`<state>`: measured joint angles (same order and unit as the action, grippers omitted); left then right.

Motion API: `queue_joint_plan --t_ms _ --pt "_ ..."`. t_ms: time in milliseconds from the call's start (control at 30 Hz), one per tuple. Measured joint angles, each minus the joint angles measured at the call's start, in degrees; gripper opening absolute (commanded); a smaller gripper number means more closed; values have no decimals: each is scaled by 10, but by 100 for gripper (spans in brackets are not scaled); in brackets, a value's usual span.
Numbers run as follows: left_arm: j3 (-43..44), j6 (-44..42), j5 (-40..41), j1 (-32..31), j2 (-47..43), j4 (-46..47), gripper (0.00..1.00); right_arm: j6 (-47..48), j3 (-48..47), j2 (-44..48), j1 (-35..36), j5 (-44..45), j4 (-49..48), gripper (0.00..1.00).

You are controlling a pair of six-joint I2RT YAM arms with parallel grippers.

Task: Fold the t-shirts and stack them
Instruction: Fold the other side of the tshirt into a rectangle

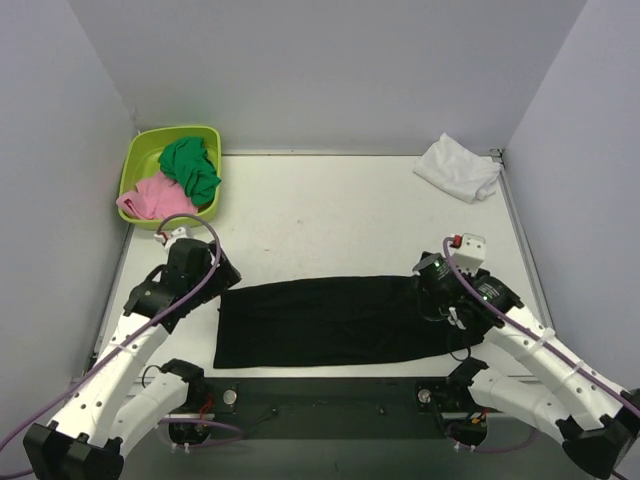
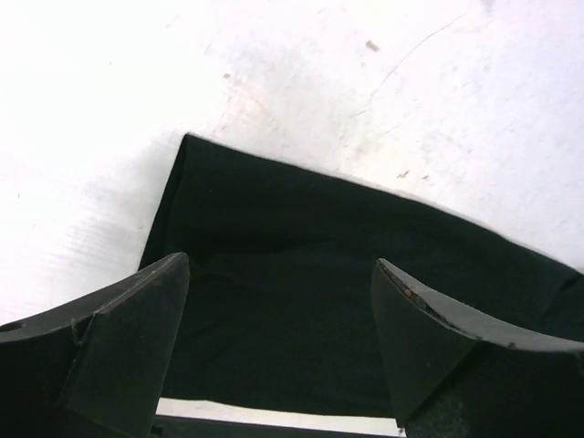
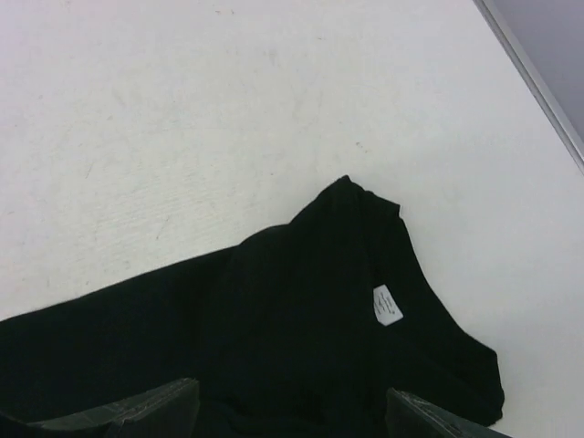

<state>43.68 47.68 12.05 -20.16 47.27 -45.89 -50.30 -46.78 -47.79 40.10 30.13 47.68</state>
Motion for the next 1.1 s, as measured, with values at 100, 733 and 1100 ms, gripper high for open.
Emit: queue_joint_plan --t_ms 100,733,1100 --pt "12 -5 -2 0 0 22 91 27 -5 -46 -22 3 -36 82" --pt "-30 -13 -83 -11 228 180 91 145 17 -283 -172 -137 -287 80" --pt "-45 -13 -63 -14 306 236 91 156 54 -357 -234 -185 -360 80"
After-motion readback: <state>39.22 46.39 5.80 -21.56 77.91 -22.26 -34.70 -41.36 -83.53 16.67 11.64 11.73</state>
